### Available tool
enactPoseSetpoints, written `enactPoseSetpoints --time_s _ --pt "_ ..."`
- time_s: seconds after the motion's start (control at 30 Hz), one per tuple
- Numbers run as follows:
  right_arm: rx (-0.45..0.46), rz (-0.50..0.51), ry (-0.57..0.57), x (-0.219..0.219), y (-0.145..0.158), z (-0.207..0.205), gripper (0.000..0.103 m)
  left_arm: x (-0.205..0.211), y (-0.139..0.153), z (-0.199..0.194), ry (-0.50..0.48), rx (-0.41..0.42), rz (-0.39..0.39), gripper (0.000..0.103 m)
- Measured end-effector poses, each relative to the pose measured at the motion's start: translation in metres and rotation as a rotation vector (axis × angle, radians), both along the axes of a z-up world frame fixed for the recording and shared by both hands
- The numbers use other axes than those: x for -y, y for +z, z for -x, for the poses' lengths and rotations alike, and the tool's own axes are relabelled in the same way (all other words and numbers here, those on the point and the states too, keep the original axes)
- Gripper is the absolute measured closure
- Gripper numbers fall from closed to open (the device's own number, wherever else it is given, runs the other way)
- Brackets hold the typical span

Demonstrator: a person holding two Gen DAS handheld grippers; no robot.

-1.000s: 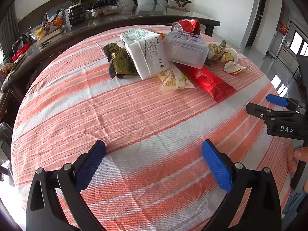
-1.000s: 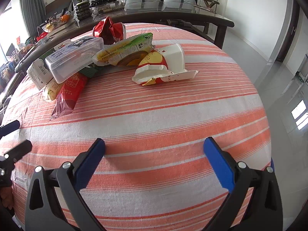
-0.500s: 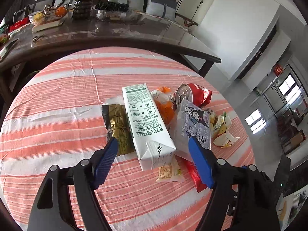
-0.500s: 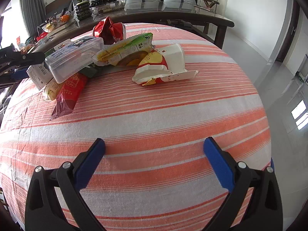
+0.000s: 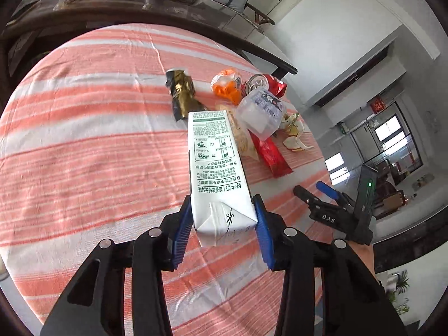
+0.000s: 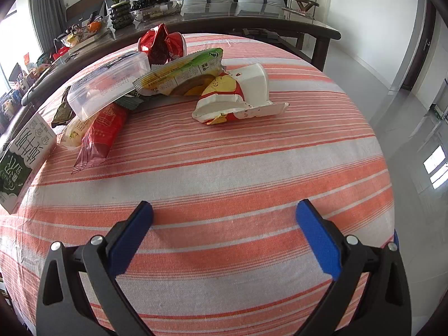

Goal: Collect trash
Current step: 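Grasp the green milk carton with the left tool while the right tool grasps the red wrapper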

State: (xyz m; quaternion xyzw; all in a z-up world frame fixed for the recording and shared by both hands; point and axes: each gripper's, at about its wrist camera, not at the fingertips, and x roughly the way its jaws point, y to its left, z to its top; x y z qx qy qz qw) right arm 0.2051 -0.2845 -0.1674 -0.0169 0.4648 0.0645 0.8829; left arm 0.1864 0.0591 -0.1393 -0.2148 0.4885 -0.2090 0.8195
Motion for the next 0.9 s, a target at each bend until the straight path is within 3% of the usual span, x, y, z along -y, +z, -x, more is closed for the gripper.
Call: enactPoseSetpoints --time_s 0.2,0.27,0.37,0.4,0.47,0.53,0.57,0.63,0.73,0.8,0.87,0.9 --pt "0.0 0.0 0.0 0.001 0.0 0.0 0.005 -0.045 -0.01 -0.003 0.083 -0.007 -0.008 0.051" --pt "0.0 0.0 0.0 0.001 0.0 0.0 0.005 -0.055 -0.007 -0.008 0.117 0.014 -0.037 0.038" --pt "0.0 -0.001 0.0 0.001 0.0 0.0 0.005 -0.055 0.002 -0.009 0.117 0.071 -0.083 0.008" --pt "0.001 -0.004 0.0 0.002 0.0 0.0 0.005 -0.053 0.004 -0.009 0.098 0.092 -0.084 0.005" --pt "0.008 -0.057 -0.002 0.003 0.002 0.0 0.005 -0.036 0.007 -0.009 0.035 0.115 -0.092 0.005" --pt "0.02 -0.224 0.013 0.007 0.013 -0.001 0.005 -0.018 0.006 -0.008 -0.03 0.132 -0.139 0.005" --pt "0.029 -0.259 0.032 0.001 0.02 -0.003 0.005 -0.008 0.004 -0.009 -0.047 0.143 -0.186 0.005" --pt "0.045 -0.244 0.127 -0.027 0.037 -0.012 0.005 0.004 -0.006 -0.011 -0.058 0.154 -0.27 0.005" --pt "0.007 -0.112 0.248 -0.076 0.039 -0.035 0.008 0.014 -0.019 -0.016 -0.053 0.15 -0.341 0.005" --pt "-0.023 -0.06 0.261 -0.093 0.031 -0.05 0.034 0.019 -0.026 -0.02 -0.044 0.162 -0.402 0.005" --pt "-0.05 -0.035 0.267 -0.1 0.023 -0.059 0.048 0.023 -0.032 -0.023 -0.04 0.167 -0.437 0.005" --pt "-0.064 -0.042 0.264 -0.097 0.02 -0.06 0.071 0.024 -0.032 -0.022 -0.04 0.173 -0.451 0.005"
